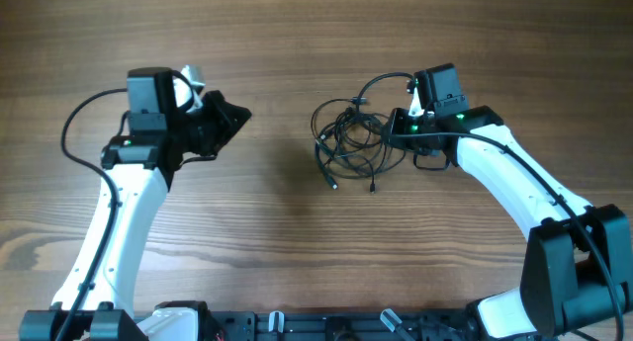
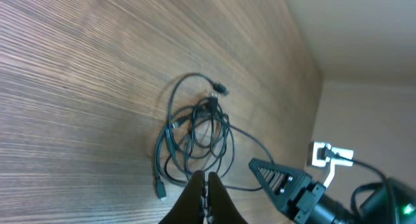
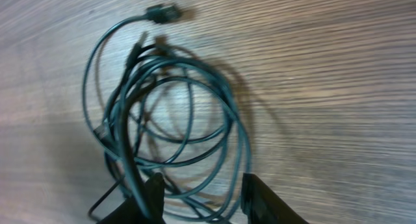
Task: Untangle cables
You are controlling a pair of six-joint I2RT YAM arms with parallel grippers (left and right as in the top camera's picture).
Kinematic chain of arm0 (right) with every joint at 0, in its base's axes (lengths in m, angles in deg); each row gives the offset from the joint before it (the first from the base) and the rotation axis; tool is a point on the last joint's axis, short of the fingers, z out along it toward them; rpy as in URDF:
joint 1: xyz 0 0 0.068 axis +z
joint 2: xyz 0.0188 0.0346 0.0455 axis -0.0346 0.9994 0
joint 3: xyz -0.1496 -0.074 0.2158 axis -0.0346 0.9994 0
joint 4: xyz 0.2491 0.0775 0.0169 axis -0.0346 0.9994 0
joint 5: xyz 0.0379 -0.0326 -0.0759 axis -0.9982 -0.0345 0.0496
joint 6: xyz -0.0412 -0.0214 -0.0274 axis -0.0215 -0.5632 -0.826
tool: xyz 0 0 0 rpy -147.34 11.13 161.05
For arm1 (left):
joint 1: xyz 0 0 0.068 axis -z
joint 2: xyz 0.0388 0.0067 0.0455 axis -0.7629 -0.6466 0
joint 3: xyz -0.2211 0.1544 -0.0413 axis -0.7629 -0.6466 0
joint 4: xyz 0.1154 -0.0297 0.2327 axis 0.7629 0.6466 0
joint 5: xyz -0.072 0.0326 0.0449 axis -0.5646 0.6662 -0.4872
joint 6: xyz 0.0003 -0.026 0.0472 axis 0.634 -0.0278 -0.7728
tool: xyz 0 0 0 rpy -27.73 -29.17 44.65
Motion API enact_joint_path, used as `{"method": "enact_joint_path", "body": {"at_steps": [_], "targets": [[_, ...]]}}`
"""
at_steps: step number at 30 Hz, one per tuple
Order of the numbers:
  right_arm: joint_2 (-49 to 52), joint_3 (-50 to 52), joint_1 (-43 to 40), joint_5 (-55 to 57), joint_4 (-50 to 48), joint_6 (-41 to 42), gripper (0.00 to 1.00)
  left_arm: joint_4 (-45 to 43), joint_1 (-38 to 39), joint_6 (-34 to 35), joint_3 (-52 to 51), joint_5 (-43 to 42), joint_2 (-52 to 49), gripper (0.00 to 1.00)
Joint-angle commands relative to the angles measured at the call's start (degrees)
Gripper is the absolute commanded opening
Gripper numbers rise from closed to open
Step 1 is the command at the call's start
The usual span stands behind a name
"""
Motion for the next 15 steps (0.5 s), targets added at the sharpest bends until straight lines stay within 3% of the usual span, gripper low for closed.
{"method": "enact_joint_path", "body": {"at_steps": [1, 8, 9, 15], "targets": [[0.3, -0.4, 0.3, -6.5, -0.7, -3.8, 0.41, 0.0, 3.2, -1.8, 0.5, 4.0, -0.3, 0.14], [0.3, -0.5, 0.3, -21.2, -1.9, -12.9, 0.31, -0.5, 7.8, -8.6, 0.5, 4.6, -2.7, 0.40], [0.3, -0.5, 0.3, -20.0, -1.3, -12.1, 0.30, -0.6, 8.2, -9.5, 0.5, 4.7, -3.1, 0.43], [-0.1, -0.5, 0.3, 2.7, 3.2, 3.5, 0.47, -1.8, 10.2, -15.1, 0.5, 4.9, -6.1, 0.54]]}}
